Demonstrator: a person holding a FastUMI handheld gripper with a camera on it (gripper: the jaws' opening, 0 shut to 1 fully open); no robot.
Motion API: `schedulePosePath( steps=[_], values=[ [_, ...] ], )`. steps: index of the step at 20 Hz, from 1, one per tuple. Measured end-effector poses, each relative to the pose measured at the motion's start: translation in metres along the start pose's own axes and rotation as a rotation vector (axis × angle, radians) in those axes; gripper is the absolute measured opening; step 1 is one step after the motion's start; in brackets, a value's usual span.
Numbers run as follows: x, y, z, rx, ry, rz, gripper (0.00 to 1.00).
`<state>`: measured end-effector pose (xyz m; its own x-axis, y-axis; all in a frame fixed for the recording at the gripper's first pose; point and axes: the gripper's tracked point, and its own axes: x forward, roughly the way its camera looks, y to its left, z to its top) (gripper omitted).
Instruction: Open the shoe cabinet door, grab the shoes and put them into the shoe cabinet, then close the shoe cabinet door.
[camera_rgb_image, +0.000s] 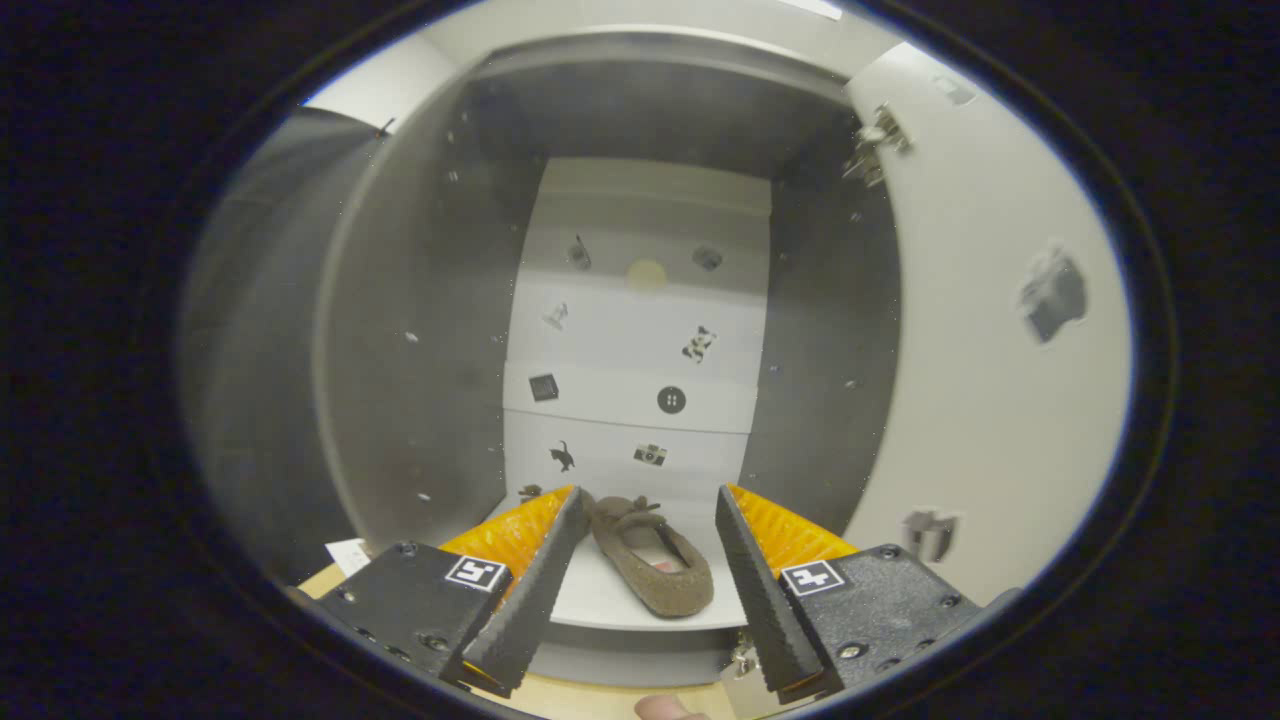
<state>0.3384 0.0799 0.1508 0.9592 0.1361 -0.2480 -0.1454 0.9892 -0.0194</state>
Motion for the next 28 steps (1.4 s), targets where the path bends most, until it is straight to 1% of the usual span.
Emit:
schedulePosePath(
  steps=[4, 5, 8, 12, 16, 18, 25, 28],
  values=[
    [-0.113, 0.004, 0.035, -0.048, -0.06, 0.028, 0.99],
    [-0.143, 0.003, 0.046, -0.053, -0.084, 0.034, 1.0],
    [-0.223, -0.013, 0.068, -0.07, -0.114, 0.032, 1.0],
    [-0.3, -0.037, 0.088, -0.061, -0.152, 0.075, 1.0],
    [-0.341, -0.077, 0.078, -0.032, -0.12, 0.102, 1.0],
    [-0.354, -0.103, 0.071, -0.013, -0.109, 0.099, 1.0],
    [-0.398, -0.22, 0.07, 0.01, -0.165, -0.036, 1.0],
    [-0.405, -0.273, 0.071, 0.042, -0.175, -0.086, 1.0]
  ],
)
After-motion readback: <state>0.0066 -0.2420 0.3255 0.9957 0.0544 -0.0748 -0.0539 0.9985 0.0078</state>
